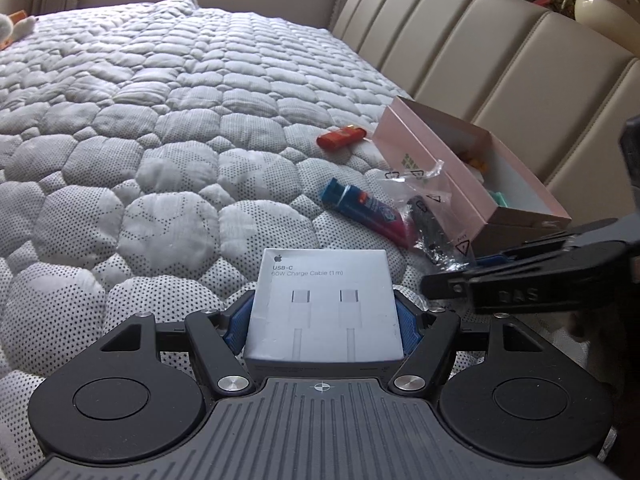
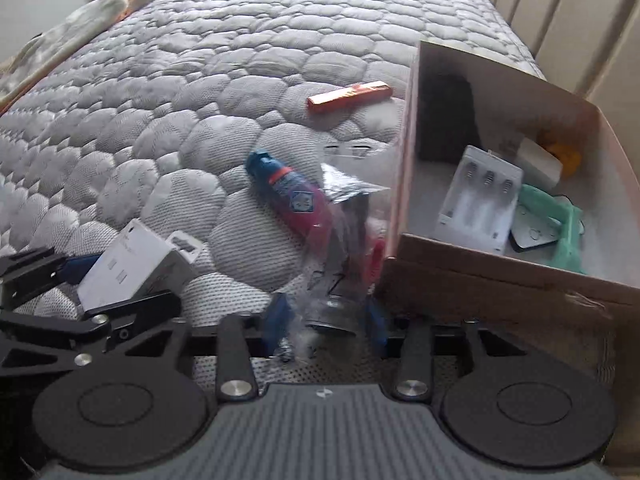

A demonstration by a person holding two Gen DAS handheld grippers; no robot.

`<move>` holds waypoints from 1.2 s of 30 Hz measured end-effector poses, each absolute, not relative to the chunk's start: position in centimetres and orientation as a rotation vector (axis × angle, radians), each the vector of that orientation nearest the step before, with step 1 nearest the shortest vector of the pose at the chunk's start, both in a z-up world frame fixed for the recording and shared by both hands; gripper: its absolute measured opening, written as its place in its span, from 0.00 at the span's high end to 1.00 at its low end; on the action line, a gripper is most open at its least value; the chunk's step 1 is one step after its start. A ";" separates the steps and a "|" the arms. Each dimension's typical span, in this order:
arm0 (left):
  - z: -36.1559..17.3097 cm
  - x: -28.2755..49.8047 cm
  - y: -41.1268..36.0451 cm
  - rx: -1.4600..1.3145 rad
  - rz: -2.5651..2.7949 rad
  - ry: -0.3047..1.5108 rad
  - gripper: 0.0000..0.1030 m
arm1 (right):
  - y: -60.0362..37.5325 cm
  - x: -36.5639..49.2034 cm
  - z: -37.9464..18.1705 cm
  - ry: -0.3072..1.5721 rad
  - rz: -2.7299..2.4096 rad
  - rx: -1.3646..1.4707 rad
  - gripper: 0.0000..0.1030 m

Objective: Organize rigid objects
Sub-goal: 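Grasp the clear plastic bag with cable with the right gripper while the left holds the cable box, then drop the cable box into the pink box with the left gripper while the right drops the bag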

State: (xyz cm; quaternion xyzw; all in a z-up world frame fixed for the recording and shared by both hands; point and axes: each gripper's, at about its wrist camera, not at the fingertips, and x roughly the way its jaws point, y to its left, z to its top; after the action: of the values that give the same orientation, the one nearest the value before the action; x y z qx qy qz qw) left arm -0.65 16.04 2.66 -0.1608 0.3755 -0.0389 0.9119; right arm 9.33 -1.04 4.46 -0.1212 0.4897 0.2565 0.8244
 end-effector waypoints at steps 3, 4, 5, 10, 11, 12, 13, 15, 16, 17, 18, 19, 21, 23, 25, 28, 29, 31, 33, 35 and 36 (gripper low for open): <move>2.7 -0.7 16.0 -0.325 -0.082 0.774 0.28 | -1.7 8.1 5.7 1.030 0.583 -0.238 0.71; 2.7 -0.7 15.9 -0.318 -0.086 0.773 0.28 | -2.2 7.4 6.3 1.026 0.594 -0.222 0.71; 2.7 -0.8 15.7 -0.309 -0.095 0.772 0.28 | -2.7 6.7 6.8 1.020 0.602 -0.209 0.71; 4.5 -2.6 13.7 -0.258 -0.204 0.728 0.28 | -6.8 1.7 9.7 0.960 0.594 -0.169 0.71; 5.0 -3.1 13.0 -0.240 -0.231 0.714 0.28 | -7.9 0.5 10.1 0.945 0.594 -0.168 0.71; 5.4 -3.6 12.2 -0.230 -0.261 0.707 0.28 | -9.0 -0.6 10.6 0.928 0.595 -0.164 0.71; 5.6 -4.1 11.4 -0.236 -0.292 0.710 0.28 | -10.1 -1.5 10.9 0.913 0.592 -0.155 0.71; 5.6 -4.7 9.7 -0.261 -0.348 0.743 0.28 | -12.3 -2.8 11.4 0.895 0.582 -0.122 0.71; 5.5 -4.9 8.7 -0.260 -0.374 0.765 0.28 | -13.2 -3.3 11.4 0.887 0.578 -0.107 0.71; 5.4 -5.0 7.6 -0.250 -0.395 0.786 0.28 | -14.0 -3.8 11.4 0.870 0.562 -0.104 0.71; 5.5 -5.0 6.5 -0.231 -0.413 0.805 0.28 | -14.6 -4.4 11.3 0.841 0.539 -0.116 0.71; 5.6 -4.9 5.4 -0.210 -0.428 0.819 0.28 | -15.2 -5.2 11.1 0.806 0.514 -0.136 0.71; 6.3 -4.7 3.8 -0.183 -0.449 0.834 0.28 | -16.3 -6.2 10.7 0.756 0.487 -0.142 0.71; 7.4 -3.9 2.8 -0.174 -0.458 0.826 0.28 | -17.8 -6.7 10.2 0.744 0.498 -0.093 0.71; 8.8 -2.6 2.0 -0.157 -0.447 0.798 0.28 | -19.1 -6.8 9.6 0.746 0.508 -0.035 0.71; 10.7 0.9 1.0 -0.140 -0.398 0.751 0.28 | -20.1 -7.1 8.6 0.729 0.495 -0.006 0.71; 11.2 2.4 0.8 -0.149 -0.382 0.742 0.28 | -20.3 -7.4 8.2 0.719 0.485 -0.009 0.71; 12.2 5.5 0.3 -0.157 -0.340 0.707 0.28 | -20.5 -7.6 7.6 0.713 0.483 -0.009 0.71; 13.0 8.6 -0.3 -0.153 -0.277 0.650 0.28 | -20.8 -7.7 7.0 0.724 0.487 0.010 0.71; 13.5 11.3 -0.9 -0.158 -0.234 0.589 0.28 | -21.2 -7.7 6.6 0.726 0.489 0.022 0.71; 13.4 12.6 -1.2 -0.154 -0.215 0.568 0.28 | -21.4 -7.7 6.5 0.723 0.486 0.020 0.71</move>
State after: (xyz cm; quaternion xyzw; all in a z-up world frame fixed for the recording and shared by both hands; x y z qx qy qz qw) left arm 12.60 -1.18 13.43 -0.0758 0.2792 -0.1055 0.9514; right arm -7.74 -21.41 6.53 0.0099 0.3501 0.2354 0.9066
